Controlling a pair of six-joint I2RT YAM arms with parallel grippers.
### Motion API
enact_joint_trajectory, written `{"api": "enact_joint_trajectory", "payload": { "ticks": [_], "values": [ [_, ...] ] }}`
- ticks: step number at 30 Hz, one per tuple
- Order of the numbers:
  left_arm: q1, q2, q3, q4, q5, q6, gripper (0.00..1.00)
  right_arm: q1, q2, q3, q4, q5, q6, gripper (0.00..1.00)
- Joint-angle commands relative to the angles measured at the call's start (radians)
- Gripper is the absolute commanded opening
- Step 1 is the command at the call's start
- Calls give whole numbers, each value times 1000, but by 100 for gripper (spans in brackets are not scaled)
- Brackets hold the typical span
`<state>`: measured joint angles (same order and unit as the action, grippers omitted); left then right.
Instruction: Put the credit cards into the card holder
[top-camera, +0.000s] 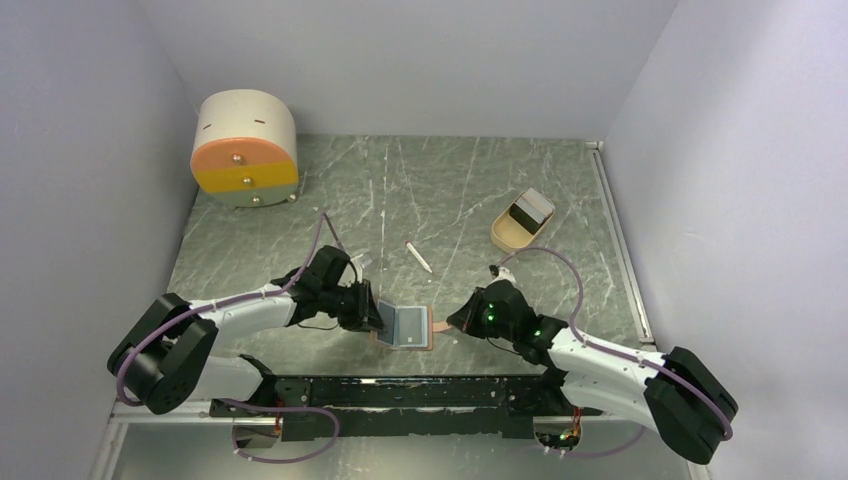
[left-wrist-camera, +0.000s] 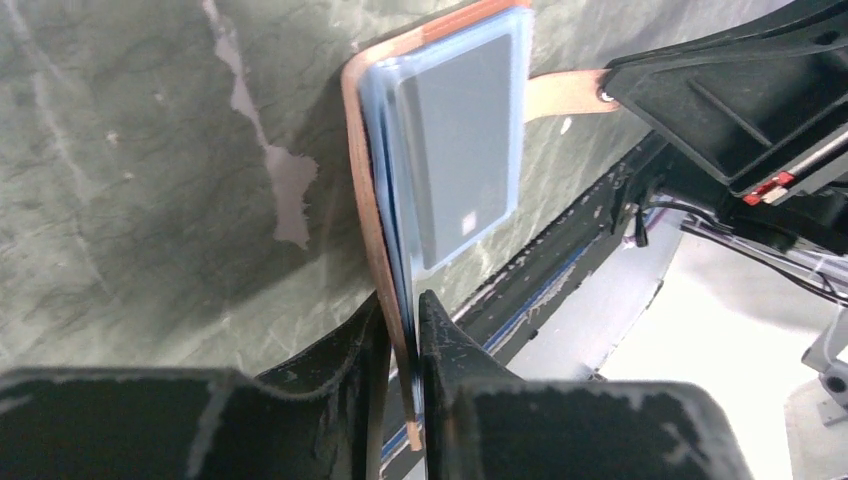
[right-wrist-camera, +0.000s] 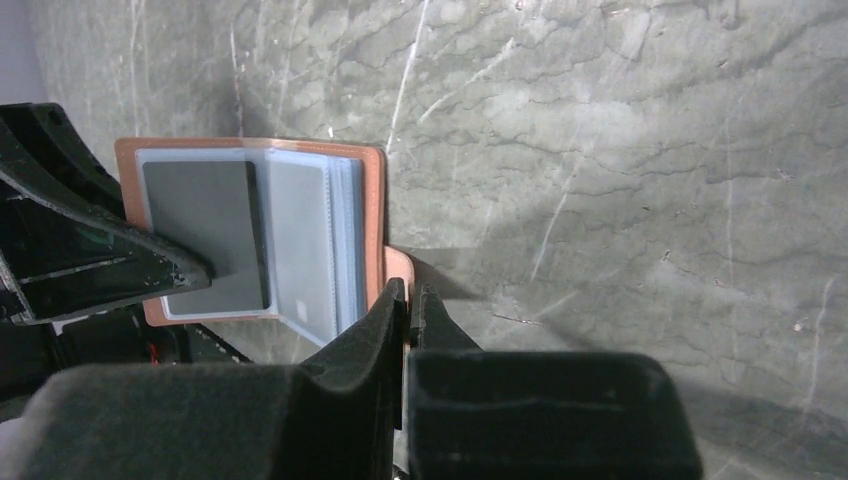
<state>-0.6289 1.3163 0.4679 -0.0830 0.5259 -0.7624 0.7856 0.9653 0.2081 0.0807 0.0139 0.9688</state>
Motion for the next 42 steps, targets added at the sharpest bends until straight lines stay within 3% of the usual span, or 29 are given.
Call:
{"api": "enact_joint_trajectory", "payload": {
  "ticks": [1, 8, 13, 18, 24, 29, 32, 35, 42],
  "values": [
    [6, -17, -7, 110, 95, -30, 23, -4, -24, -13, 71, -30, 1, 0],
    [5, -23, 9, 245, 210, -80, 33, -4, 25, 36, 77, -37, -21, 0],
    [-2, 0, 4, 354, 258, -121, 38, -3, 58, 62, 55, -31, -35, 9],
    [-16, 24, 0, 435, 285, -147, 46, -4, 45, 55, 58, -21, -39, 1],
    [-27, 41, 19, 386, 255, -111, 48, -5, 42, 60, 49, -14, -48, 0],
    [-27, 79, 15, 372, 226, -83, 40, -3, 50, 60, 55, -25, -53, 1],
    [-28, 108, 14, 384, 207, -71, 31, -4, 50, 78, 22, -26, -63, 17],
    [-28, 129, 30, 374, 180, -53, 24, -3, 23, 80, -13, -11, -63, 24],
    [-28, 175, 75, 297, 122, 10, 26, -5, -38, 60, -41, -1, -43, 24]
  ]
}}
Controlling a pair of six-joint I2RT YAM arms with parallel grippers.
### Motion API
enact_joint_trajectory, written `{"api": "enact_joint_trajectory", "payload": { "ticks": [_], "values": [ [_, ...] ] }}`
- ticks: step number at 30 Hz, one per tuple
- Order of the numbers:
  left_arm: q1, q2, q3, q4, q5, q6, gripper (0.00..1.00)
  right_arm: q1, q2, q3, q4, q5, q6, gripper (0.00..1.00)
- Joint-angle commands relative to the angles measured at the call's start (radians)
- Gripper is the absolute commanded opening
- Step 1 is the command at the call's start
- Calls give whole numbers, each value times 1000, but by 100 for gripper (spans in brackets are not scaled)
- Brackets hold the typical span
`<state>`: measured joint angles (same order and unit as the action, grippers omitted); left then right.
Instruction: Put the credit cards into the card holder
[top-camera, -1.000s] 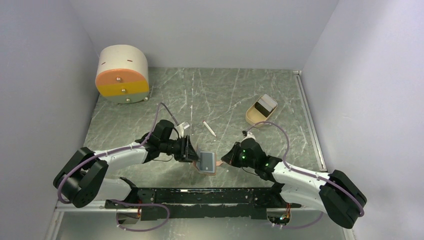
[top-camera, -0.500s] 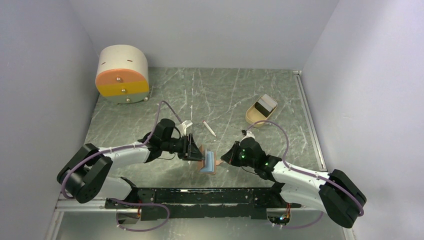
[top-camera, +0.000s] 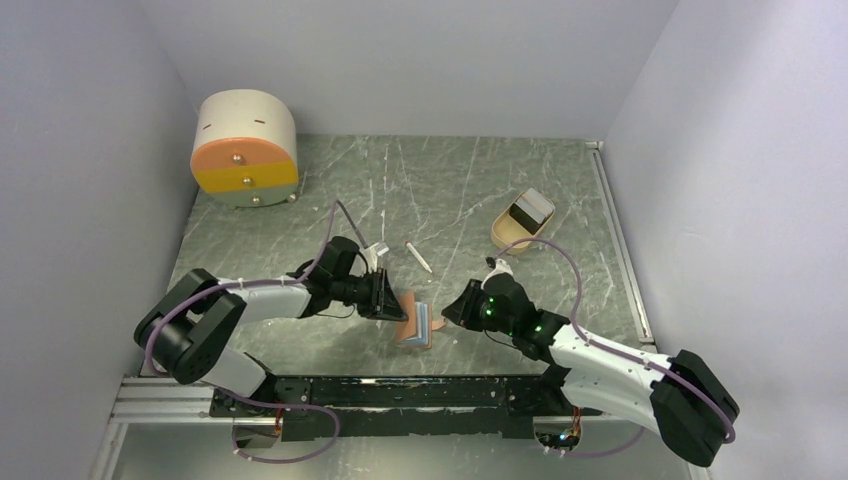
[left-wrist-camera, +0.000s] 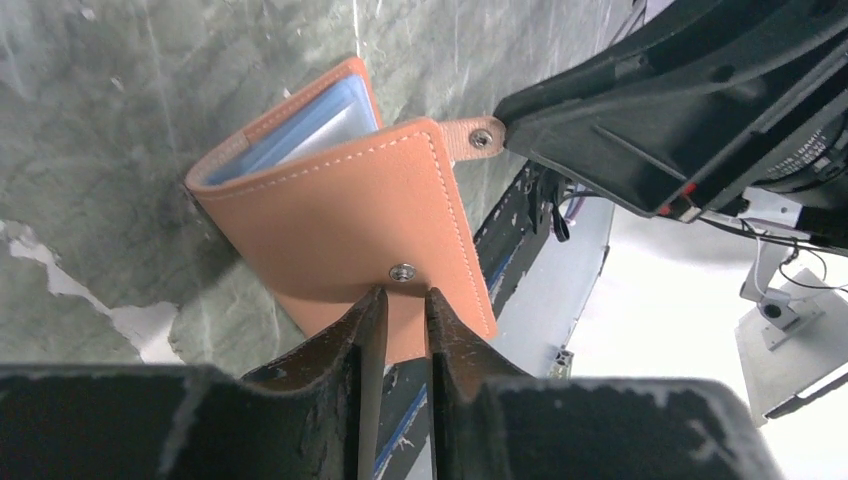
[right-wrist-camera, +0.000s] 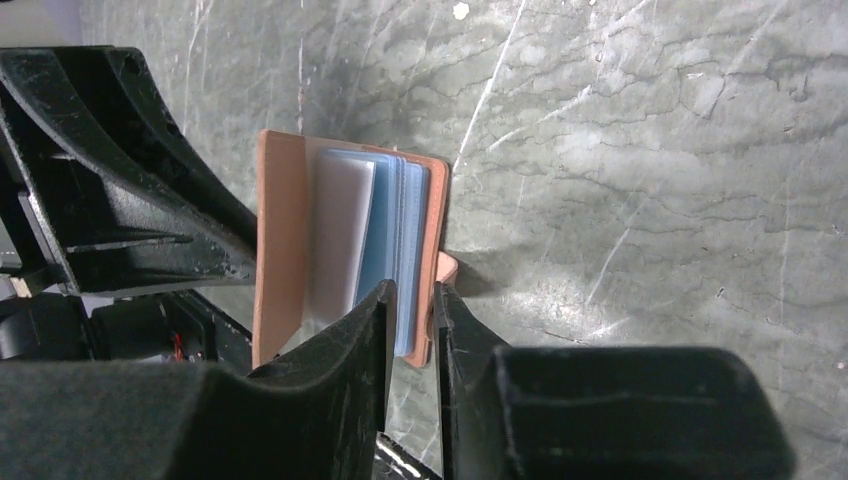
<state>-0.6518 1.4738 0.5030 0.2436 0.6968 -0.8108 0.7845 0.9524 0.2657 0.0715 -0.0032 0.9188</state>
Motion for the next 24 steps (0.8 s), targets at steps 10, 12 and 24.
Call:
{"api": "enact_joint_trajectory", "payload": {
  "ticks": [10, 12, 24],
  "values": [
    [-6, 58, 67, -48, -65, 82, 29, -5, 4, 1, -33, 3, 10, 15],
    [-6, 61, 73, -54, -68, 86, 29, -5, 8, -1, -33, 3, 11, 15],
    [-6, 71, 88, -82, -86, 103, 29, -4, 1, -3, -55, 6, 12, 14]
  ]
}}
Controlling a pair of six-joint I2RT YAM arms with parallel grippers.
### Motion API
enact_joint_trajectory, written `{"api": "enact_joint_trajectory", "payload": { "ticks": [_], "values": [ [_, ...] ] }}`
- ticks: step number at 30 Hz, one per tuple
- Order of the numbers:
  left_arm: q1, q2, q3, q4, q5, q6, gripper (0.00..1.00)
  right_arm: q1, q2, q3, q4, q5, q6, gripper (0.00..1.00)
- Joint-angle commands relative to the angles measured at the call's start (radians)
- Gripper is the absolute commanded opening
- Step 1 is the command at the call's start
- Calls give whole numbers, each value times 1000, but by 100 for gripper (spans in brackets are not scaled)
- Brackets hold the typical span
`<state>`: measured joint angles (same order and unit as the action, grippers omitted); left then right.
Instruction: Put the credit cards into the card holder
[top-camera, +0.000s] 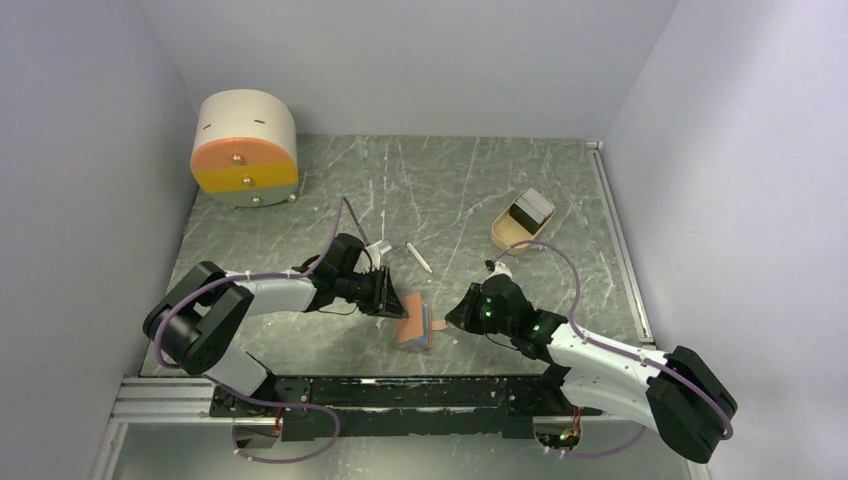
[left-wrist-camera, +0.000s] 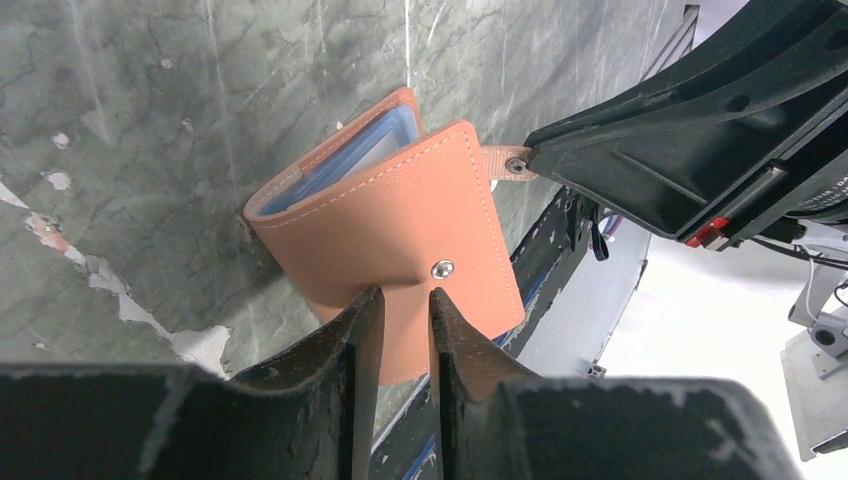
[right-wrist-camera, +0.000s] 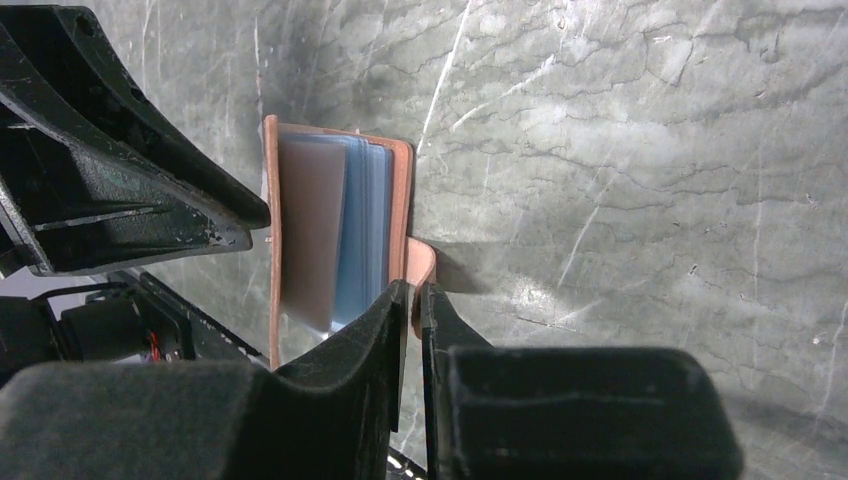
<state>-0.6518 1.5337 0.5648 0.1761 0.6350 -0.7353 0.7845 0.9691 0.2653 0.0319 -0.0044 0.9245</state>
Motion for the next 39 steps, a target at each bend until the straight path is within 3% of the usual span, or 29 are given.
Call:
{"api": "enact_joint_trajectory", "payload": {
  "ticks": [1, 7, 28, 39],
  "values": [
    [-6, 10, 27, -16, -28, 29, 29, -4, -18, -4, -16, 7, 7, 14],
    [-6, 20, 47, -41, -44, 41, 29, -5, -23, -11, -3, -2, 8, 0],
    [-14, 148, 62, 0, -12, 50, 30, 1, 69, 95, 42, -44, -40, 0],
    [-14, 151, 7, 108, 39, -25, 28, 93, 237, 234, -15, 9, -101, 0]
  ]
}}
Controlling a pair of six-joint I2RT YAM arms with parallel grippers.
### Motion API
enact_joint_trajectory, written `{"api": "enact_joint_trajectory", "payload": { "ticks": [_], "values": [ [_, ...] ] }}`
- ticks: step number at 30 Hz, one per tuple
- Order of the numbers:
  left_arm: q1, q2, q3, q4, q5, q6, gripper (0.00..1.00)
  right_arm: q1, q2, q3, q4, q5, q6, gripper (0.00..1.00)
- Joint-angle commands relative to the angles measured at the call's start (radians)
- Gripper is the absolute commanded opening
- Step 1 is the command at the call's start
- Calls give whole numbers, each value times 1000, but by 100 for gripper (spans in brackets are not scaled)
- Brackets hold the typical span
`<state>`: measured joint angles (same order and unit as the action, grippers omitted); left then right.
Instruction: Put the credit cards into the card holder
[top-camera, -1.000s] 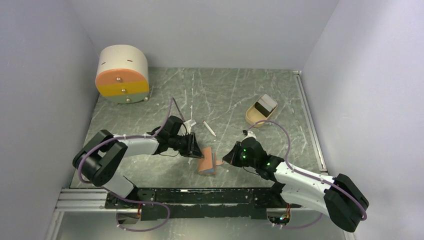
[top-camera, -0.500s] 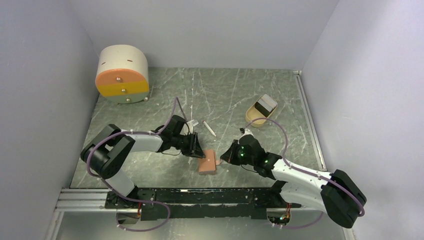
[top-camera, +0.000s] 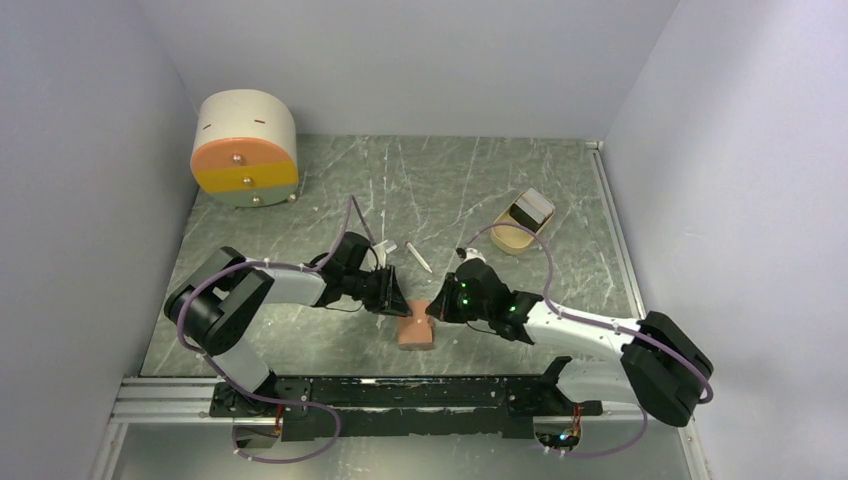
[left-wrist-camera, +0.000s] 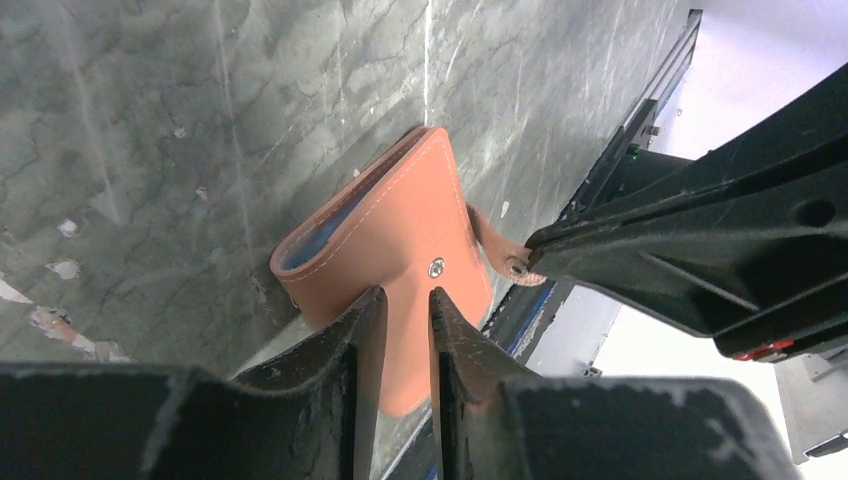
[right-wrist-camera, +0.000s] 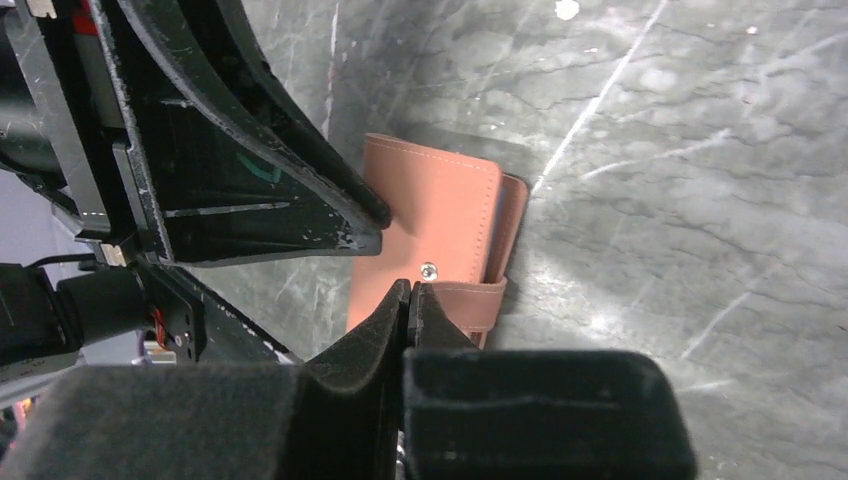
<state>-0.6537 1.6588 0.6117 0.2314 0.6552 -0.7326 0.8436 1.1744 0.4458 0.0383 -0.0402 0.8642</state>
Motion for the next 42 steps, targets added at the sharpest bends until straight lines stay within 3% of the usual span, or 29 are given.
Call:
{"api": "enact_joint_trajectory", "payload": {
  "ticks": [1, 9, 21, 42],
  "values": [
    [-12, 26, -46, 65, 24, -38, 28, 44, 45, 64, -29, 54, -48, 0],
    [-9, 5, -83, 115, 40, -90, 26, 101, 156, 152, -125, 122, -103, 0],
    [-7, -72, -85, 42, -10, -83, 27, 162, 238, 251, -259, 205, -159, 0],
    [-6, -106, -111, 0, -56, -87, 25, 196, 293, 286, -265, 232, -146, 0]
  ]
}}
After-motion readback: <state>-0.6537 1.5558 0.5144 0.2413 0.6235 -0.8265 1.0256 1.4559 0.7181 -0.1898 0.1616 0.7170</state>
